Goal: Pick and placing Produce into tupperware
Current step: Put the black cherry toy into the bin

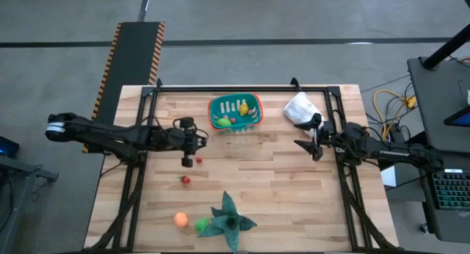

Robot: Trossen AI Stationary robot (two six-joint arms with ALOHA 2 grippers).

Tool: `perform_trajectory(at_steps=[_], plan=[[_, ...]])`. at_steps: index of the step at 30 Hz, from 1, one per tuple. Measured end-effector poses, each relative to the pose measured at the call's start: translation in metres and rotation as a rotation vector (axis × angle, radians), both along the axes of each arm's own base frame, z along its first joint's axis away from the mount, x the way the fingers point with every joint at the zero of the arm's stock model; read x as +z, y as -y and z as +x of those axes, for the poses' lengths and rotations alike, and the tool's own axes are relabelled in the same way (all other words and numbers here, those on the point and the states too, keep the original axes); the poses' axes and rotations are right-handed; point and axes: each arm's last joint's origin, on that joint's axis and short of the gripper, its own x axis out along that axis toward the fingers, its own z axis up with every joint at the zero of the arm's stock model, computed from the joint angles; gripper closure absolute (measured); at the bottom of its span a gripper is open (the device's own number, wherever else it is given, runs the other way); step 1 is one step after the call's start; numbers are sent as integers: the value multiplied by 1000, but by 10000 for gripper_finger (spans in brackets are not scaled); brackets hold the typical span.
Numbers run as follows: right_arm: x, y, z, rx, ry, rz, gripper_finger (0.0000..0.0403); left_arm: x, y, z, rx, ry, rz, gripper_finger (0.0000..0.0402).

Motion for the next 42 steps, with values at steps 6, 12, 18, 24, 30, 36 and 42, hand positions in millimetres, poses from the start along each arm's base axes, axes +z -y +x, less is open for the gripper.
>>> perform_trajectory(at_steps=[6,12,18,24,30,36,42], plan=[[1,0,0,0,13,-2,76,27,2,-2,-114,199,81,312],[1,0,0,0,14,-2,76,53,9,-9,-386,417,35,312],[1,0,0,0,13,-2,76,71,19,-20,-754,595,-43,312],[1,0,0,0,13,-3,76,83,26,-30,-1062,710,-74,312],[1,0,0,0,13,-3,76,81,26,-25,-1061,701,-75,312],[1,0,0,0,13,-3,76,78,27,-20,-1060,687,-83,312],[1,0,0,0,13,-2,76,78,27,-20,-1060,689,-81,312]])
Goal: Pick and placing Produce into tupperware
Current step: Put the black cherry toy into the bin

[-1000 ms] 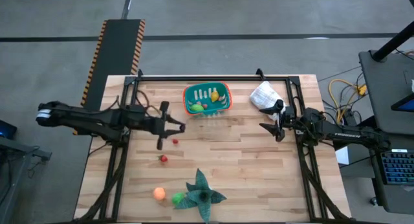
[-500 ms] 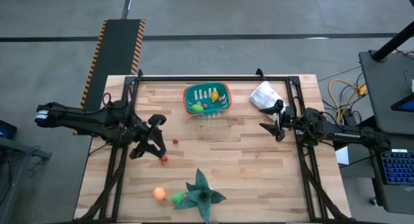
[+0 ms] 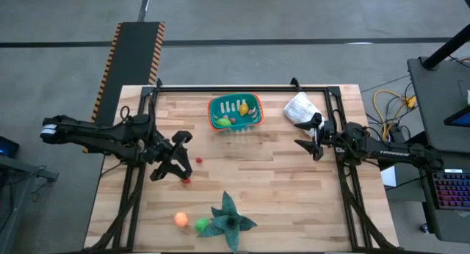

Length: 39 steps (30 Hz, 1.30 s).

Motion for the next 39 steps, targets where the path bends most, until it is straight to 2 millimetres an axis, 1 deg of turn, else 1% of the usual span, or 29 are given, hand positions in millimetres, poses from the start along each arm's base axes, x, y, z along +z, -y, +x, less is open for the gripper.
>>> perform_trajectory(at_steps=[11,20,22,26,28,34,39], plan=[[0,0,0,0,-1,0,76,-1,0,0,6,-5,0,312],[0,0,0,0,-5,1,76,-6,-5,8,226,-45,-14,312],[-1,0,0,0,-8,1,76,-9,-7,10,306,-56,1,312],[-1,0,0,0,-7,1,76,-15,-15,14,516,-107,7,312],[-1,0,0,0,-7,1,76,-19,-20,15,594,-145,14,312],[-1,0,0,0,-9,2,76,-25,-38,19,699,-191,11,312],[-1,0,0,0,-8,2,76,-25,-64,17,761,-194,-9,312]])
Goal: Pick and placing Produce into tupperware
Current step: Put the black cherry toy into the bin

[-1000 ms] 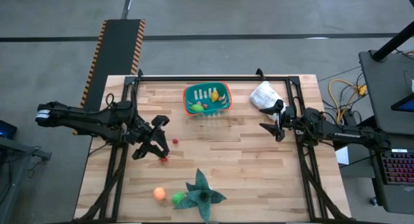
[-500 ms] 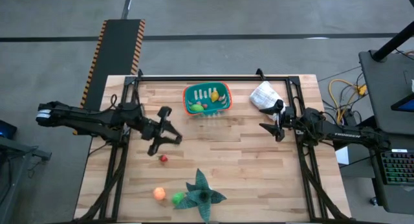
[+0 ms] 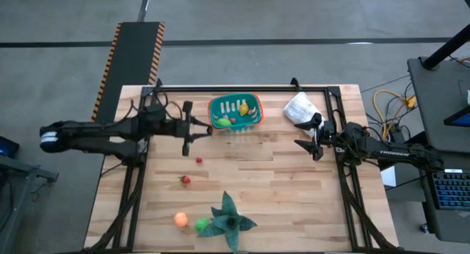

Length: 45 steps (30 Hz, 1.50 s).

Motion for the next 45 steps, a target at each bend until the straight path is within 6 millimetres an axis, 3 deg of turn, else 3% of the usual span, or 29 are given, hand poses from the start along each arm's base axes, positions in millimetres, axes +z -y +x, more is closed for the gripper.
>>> perform_trajectory(at_steps=[11,19,26,34,40,45], plan=[[0,0,0,1,-5,1,76,-3,-66,0,14,-30,-128,312],[-1,0,0,0,-6,1,76,-8,-112,31,50,-122,-202,312],[-1,0,0,0,-5,1,76,7,-151,51,27,-219,-285,312],[-1,0,0,0,-6,-2,76,21,-171,63,15,-368,-369,312],[-1,0,0,-1,-7,-8,76,0,-186,76,144,-514,-419,312],[-1,0,0,0,-7,-5,76,-6,-188,75,226,-607,-409,312]])
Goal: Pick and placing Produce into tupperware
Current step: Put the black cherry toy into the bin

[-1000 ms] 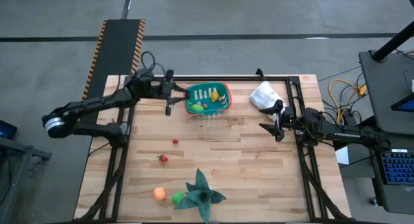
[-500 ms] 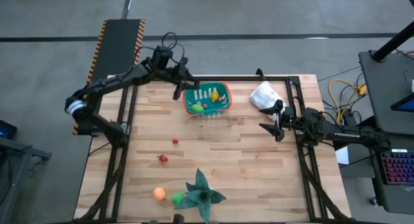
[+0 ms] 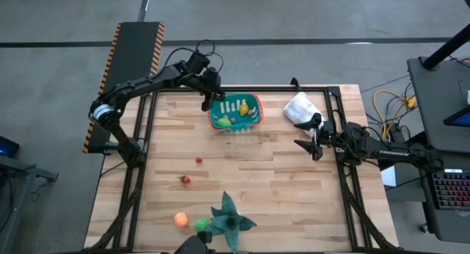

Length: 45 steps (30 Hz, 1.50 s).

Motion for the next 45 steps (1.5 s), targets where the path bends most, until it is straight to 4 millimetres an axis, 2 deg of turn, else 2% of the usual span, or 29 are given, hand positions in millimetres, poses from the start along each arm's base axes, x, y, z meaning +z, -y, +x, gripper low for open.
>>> perform_trajectory(at_steps=[7,18,27,36,45], plan=[[-1,0,0,-1,-7,-1,76,1,3,-4,20,-44,-5,312],[-3,0,2,-1,-28,-3,76,-8,8,-10,19,-141,-35,312],[-3,1,2,-1,-34,-5,76,-25,6,-5,17,-207,-46,312],[-4,1,3,-2,-46,-9,76,-30,12,-1,-42,-254,24,312],[-6,1,4,-2,-63,-9,76,-27,20,2,-55,-271,52,312]])
